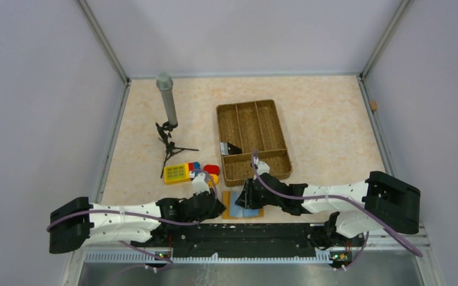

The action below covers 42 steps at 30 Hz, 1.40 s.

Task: Put the credit cards into the card holder
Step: Open the card holder at the corner of the board.

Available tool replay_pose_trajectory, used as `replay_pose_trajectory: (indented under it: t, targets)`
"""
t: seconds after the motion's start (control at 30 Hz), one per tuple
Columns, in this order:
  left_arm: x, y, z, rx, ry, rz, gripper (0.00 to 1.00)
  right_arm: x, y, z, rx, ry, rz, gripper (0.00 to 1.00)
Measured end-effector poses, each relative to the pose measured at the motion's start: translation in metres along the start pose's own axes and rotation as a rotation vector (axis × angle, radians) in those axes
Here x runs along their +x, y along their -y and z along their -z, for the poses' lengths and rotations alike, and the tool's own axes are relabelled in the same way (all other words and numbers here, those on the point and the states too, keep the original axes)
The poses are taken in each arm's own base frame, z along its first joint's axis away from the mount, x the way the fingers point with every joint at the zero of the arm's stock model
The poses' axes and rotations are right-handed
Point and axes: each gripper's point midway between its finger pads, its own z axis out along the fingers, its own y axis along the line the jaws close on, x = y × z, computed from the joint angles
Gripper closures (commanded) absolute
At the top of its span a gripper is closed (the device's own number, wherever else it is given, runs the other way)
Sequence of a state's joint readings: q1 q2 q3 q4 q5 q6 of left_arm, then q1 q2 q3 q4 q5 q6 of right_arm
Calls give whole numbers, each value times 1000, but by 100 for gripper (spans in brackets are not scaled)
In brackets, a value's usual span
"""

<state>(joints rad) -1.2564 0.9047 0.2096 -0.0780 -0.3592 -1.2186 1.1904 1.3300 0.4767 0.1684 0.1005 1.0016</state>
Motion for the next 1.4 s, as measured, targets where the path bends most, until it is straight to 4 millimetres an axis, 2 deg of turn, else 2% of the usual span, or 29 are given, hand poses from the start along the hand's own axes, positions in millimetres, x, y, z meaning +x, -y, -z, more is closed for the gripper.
replay_pose_trajectory:
  t: [0.3, 0.5, 0.6, 0.73, 0.8, 0.93, 1.07, 1.13, 1.27, 1.4]
  targets:
    - [-7, 12, 7, 57, 20, 0, 71, -11, -33, -3, -106, 20, 47, 61]
    - [-20, 22, 20, 96, 53, 16, 59, -14, -36, 0, -114, 29, 57, 57]
    - [-28, 24, 29, 111, 81, 27, 53, -23, -41, 7, -127, 65, 57, 55]
    - [-38, 24, 40, 131, 115, 43, 50, -39, -47, 18, -137, 131, 43, 56]
    - [-41, 24, 44, 139, 129, 48, 49, -41, -45, 18, -129, 147, 36, 59]
    - [-45, 22, 49, 146, 147, 55, 48, -34, -32, 9, -86, 127, 41, 60]
    - [-46, 19, 50, 140, 151, 44, 46, -22, -20, -3, -46, 88, 52, 59]
    - [-45, 19, 50, 141, 149, 31, 43, -20, -18, -6, -39, 83, 53, 55]
    - [-44, 24, 50, 148, 136, -13, 36, -21, -14, -3, -23, 87, 54, 47]
    - [-44, 39, 48, 158, 115, -57, 26, -32, -17, 15, -18, 124, 50, 43]
